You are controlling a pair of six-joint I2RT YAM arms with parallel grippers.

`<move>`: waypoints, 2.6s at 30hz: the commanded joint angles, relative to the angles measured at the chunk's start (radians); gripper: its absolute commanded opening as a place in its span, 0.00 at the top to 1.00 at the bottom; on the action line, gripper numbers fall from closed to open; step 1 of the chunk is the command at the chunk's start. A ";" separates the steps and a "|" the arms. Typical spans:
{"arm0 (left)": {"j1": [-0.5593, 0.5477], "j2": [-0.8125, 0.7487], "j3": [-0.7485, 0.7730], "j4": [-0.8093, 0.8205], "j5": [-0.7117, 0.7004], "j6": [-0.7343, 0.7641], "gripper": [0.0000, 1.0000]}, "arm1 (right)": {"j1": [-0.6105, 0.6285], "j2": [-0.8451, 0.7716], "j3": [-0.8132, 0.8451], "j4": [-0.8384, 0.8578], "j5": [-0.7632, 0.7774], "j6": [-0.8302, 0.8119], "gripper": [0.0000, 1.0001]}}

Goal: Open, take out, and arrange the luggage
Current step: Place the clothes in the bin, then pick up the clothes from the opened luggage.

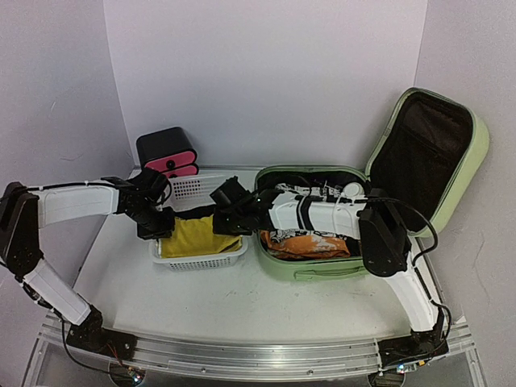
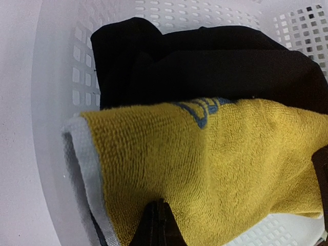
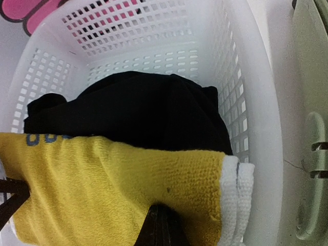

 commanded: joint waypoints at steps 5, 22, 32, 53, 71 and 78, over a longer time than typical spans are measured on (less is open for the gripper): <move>-0.003 0.155 0.060 0.032 -0.055 -0.105 1.00 | 0.002 0.087 0.042 -0.030 0.114 0.094 1.00; -0.005 -0.193 0.092 0.034 0.111 0.078 0.93 | 0.004 -0.472 -0.426 0.306 0.071 -0.260 0.98; -0.004 -0.386 0.095 -0.012 0.087 0.090 0.01 | 0.004 -0.722 -0.698 0.326 0.288 -0.297 0.87; -0.005 -0.500 0.038 0.061 0.301 0.133 0.01 | -0.053 -0.830 -0.874 0.338 0.328 -0.193 0.02; -0.174 -0.294 0.082 0.283 0.332 0.056 0.01 | -0.348 -1.020 -1.088 0.394 -0.016 -0.239 0.02; -0.275 -0.156 0.173 0.312 0.282 0.053 0.01 | -0.379 -1.044 -1.125 0.385 -0.069 -0.278 0.02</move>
